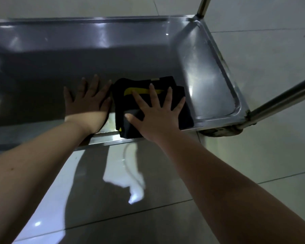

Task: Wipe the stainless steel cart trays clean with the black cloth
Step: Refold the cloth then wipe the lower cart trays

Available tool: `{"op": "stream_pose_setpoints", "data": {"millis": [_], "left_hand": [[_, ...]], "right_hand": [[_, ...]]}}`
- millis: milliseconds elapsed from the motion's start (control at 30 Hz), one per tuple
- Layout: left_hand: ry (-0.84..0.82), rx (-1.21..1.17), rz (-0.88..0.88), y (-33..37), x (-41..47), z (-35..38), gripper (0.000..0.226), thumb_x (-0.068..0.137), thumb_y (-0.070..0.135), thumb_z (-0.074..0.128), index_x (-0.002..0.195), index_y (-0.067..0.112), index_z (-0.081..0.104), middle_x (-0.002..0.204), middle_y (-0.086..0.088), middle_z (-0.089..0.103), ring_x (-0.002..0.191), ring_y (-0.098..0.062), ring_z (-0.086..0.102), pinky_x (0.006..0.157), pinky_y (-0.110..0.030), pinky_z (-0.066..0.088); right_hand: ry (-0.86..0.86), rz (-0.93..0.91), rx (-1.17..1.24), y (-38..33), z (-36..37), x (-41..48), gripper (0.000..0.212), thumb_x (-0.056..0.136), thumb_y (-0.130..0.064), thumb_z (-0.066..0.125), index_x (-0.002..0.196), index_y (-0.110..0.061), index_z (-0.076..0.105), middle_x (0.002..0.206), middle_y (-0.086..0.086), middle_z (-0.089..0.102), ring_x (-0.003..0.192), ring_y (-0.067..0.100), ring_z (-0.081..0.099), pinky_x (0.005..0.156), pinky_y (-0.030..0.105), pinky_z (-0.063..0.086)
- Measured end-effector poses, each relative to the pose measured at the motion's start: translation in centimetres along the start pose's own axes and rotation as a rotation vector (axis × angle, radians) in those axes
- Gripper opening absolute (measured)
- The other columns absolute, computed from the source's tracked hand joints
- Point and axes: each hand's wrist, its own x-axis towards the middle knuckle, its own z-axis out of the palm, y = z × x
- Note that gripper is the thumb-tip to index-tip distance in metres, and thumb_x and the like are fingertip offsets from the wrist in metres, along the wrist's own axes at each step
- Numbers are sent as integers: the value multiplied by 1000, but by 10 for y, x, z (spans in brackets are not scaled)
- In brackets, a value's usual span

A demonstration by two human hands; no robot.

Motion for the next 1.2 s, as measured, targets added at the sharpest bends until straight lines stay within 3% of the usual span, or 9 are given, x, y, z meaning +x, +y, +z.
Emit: {"op": "stream_pose_setpoints", "data": {"millis": [167,267,500,833,967,1200], "left_hand": [[35,-1,-9,-1,-1,1,58,103,46,24,154,45,-2,165,9,2,152,-26,0,116,-64,-3],[56,-16,-29,-1,-1,3,60,102,48,25,152,47,-7,165,12,2,152,-23,0,113,-67,-7],[42,-30,-42,0,-1,1,57,101,50,25,153,48,4,165,12,3,152,-22,0,115,-65,-7],[5,-29,-68,2,0,0,57,100,51,25,153,48,4,165,14,-2,152,-23,-5,114,-66,-7],[-12,-26,-56,4,1,-2,58,100,52,25,154,48,4,165,13,-2,152,-23,-5,114,-67,-6],[-29,-30,-43,-1,-1,-5,56,101,53,24,153,50,2,165,14,-2,152,-23,-4,115,-64,-6]], "right_hand": [[-35,3,-29,-6,0,10,72,87,-81,13,147,-54,-16,160,-4,-28,141,48,-27,100,78,-14],[-18,-21,-37,-11,-8,46,70,86,-81,13,148,-56,-11,161,-6,-26,143,46,-25,101,79,-13],[-52,77,12,-16,-32,140,71,86,-83,13,148,-56,-9,163,-5,-19,145,45,-21,103,77,-13],[11,12,-71,7,-4,24,70,83,-82,7,146,-58,-13,163,-9,-19,146,42,-19,109,72,-11],[-38,-35,-61,21,-8,22,70,81,-84,10,144,-61,-12,162,-14,-20,147,38,-21,110,70,-11],[1,146,-70,143,-23,20,72,82,-86,16,147,-60,0,163,-16,-8,150,33,-11,115,65,-3]]}}
